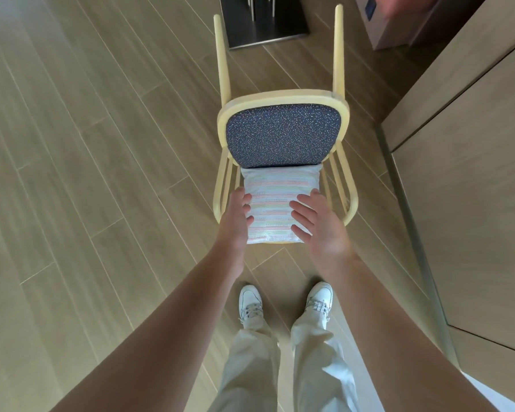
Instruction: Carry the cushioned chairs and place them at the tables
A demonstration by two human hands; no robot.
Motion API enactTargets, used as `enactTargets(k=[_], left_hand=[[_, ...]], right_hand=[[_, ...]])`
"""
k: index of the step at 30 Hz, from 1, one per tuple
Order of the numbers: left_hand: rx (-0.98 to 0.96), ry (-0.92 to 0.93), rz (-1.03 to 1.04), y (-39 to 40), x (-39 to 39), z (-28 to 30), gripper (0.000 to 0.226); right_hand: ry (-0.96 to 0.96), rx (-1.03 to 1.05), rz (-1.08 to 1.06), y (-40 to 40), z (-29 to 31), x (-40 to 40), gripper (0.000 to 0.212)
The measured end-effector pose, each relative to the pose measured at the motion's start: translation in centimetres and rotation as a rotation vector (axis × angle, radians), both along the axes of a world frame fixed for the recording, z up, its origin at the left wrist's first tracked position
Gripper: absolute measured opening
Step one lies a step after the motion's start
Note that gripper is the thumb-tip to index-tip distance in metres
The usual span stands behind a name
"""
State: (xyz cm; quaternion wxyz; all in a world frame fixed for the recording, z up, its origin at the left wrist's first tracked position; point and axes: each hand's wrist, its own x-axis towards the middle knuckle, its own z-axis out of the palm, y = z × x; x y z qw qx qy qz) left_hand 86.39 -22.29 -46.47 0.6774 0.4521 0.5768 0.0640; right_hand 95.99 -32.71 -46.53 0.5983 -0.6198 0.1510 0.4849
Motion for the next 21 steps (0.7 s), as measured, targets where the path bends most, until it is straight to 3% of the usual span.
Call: enactTargets(k=[12,21], left_hand=[[0.002,-0.042,0.005,0.2,-2.1,2.5,0.031],[0.057,-0.011,0.086,-6.5,-2.5,3.3,0.032]], right_hand=[[-0.034,0.035,0.006,0.3,3.8,-2.5,0.035],[0.001,0.076,0.087,-4.7,3.3,-2.9,0.040]])
